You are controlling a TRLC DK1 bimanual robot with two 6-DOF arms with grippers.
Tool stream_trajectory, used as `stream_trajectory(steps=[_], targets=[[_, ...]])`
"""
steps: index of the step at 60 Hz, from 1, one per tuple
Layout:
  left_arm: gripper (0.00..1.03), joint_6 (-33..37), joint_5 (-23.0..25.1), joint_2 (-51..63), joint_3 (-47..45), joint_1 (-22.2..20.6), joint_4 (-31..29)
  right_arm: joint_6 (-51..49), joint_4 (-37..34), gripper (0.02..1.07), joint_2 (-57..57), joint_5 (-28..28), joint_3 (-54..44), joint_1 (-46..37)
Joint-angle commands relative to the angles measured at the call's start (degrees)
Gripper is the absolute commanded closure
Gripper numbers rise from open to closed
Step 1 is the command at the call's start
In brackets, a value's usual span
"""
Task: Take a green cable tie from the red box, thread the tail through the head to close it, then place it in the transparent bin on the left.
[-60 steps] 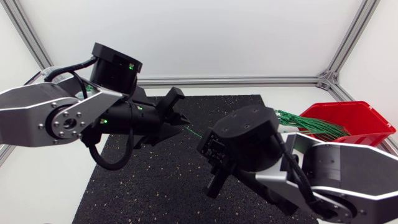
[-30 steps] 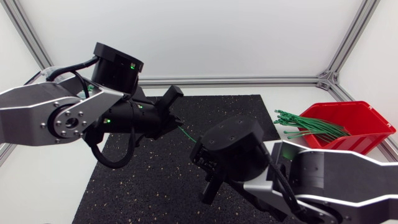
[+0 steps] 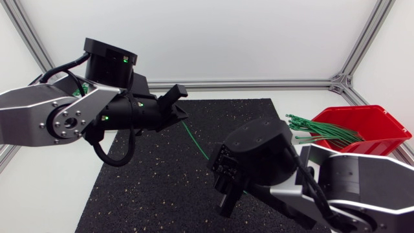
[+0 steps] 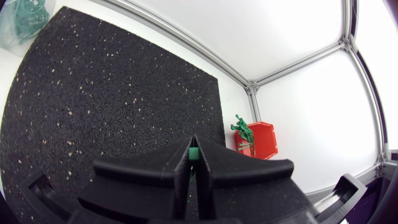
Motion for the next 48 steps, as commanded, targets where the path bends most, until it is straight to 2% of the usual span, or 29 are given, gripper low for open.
stream_trajectory(steps=[1, 6, 13, 19, 23, 32, 39, 48], targets=[[1.0, 5.9, 1.85, -1.2, -1.83, 1.29, 1.7, -0.31, -3.25, 0.38, -1.57, -5.13, 0.98, -3.86], [1.0, 9.33, 5.37, -1.99, -2.71, 2.0, 3.19, -0.22, -7.65, 0.38, -1.92, -15.59, 3.35, -9.57], [1.0, 13.55, 9.41, -3.49, -4.47, 2.0, 5.3, -0.39, -15.03, 0.37, -1.04, -35.71, 8.19, -19.59], [1.0, 16.89, 13.54, -4.89, -5.61, 1.82, 6.09, -2.94, -21.88, 0.37, 2.74, -49.77, 13.55, -26.1], [1.0, 18.74, 15.65, -5.86, -6.05, 1.47, 6.09, -5.32, -26.28, 0.37, 5.46, -56.28, 16.71, -28.38], [1.0, 23.04, 20.49, -8.5, -7.46, -0.46, 6.27, -10.15, -32.08, 0.35, 9.68, -66.03, 21.37, -30.31], [1.0, 26.73, 22.86, -9.64, -8.43, -2.13, 6.18, -12.44, -34.28, 0.35, 12.05, -71.04, 23.57, -30.23], [1.0, 28.84, 25.32, -9.81, -8.25, -2.49, 6.18, -15.07, -36.47, 0.36, 13.37, -73.07, 24.8, -28.2]])
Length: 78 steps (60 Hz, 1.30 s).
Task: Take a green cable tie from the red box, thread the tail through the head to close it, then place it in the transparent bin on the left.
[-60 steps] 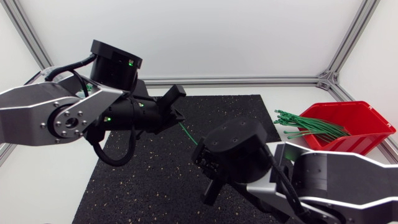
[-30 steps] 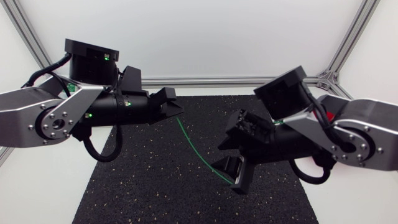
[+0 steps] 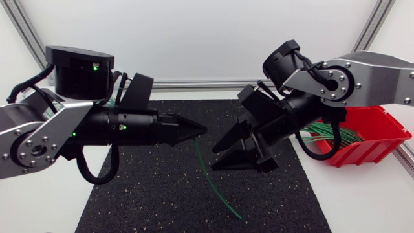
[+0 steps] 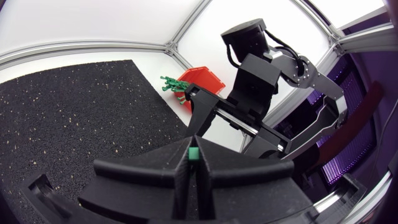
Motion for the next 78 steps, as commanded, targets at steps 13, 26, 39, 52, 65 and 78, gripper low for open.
stream_trajectory(steps=[13, 26, 39, 52, 65, 78], targets=[[1.0, 1.83, 6.68, -1.12, -0.11, -0.52, -0.07, -2.81, -0.14, 0.36, 2.65, -1.58, 2.16, 2.25], [1.0, 1.56, 8.79, -1.64, 0.06, -0.78, -0.69, -2.99, 1.97, 0.5, 2.21, -1.66, 2.16, 2.6], [1.0, 1.56, 9.93, -1.73, 0.06, -0.52, -0.95, -2.02, 4.43, 0.68, 1.33, -1.4, 1.63, 4.09], [1.0, 1.83, 10.29, -1.73, 0.06, -0.26, -1.21, -1.67, 4.87, 1.01, 0.71, -1.4, 1.37, 5.15], [0.92, 2.62, 10.37, -2.26, -0.29, 1.41, -1.65, 0.17, 4.87, 1.01, -1.57, -0.61, 0.4, 5.06], [0.04, 5.96, 10.29, -4.37, -1.52, 3.26, -1.92, 3.69, 4.87, 1.01, -1.05, 0.8, 1.01, 4.09]])
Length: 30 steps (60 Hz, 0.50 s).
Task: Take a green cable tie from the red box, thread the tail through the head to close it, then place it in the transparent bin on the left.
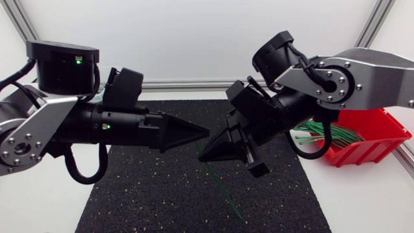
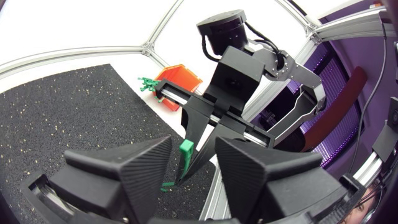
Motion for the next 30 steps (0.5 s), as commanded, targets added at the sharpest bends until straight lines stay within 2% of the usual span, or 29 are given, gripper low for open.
stream_trajectory(steps=[1, 20, 30], targets=[[0.04, 2.7, 0.84, -1.62, -1.59, 0.97, -0.32, 2.38, 0.39, 1.01, -0.13, 0.6, 0.01, -0.83], [0.04, 6.92, 0.84, -4.69, -3.52, 5.19, 2.05, 10.73, 0.3, 1.01, -1.36, -0.19, 0.54, -2.41], [0.04, 6.83, 1.2, -3.28, -3.87, 6.68, 5.04, 15.83, 2.32, 1.01, -1.27, -4.32, 1.5, -2.41]])
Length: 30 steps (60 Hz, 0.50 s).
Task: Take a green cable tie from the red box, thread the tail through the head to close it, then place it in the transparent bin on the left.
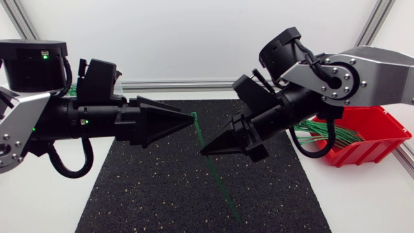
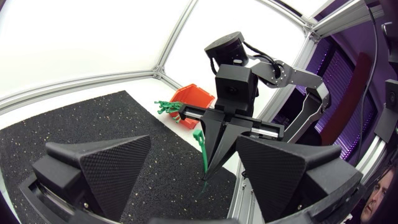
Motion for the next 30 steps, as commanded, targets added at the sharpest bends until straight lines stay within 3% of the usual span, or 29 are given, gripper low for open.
stream_trajectory(steps=[1, 16, 30], targets=[[0.04, 1.06, 1.44, 0.67, -1.66, 0.69, 1.83, 4.31, 1.49, 1.01, -0.81, -1.94, 1.52, -0.16], [0.04, -0.96, 9.52, 3.92, -2.46, 5.0, 7.01, 10.64, 6.33, 1.01, 1.21, -8.62, 4.51, 0.02], [0.04, -11.42, 16.73, 7.97, -3.16, 7.37, 20.29, 15.21, 11.16, 1.01, 7.19, -12.93, 7.24, 0.19]])
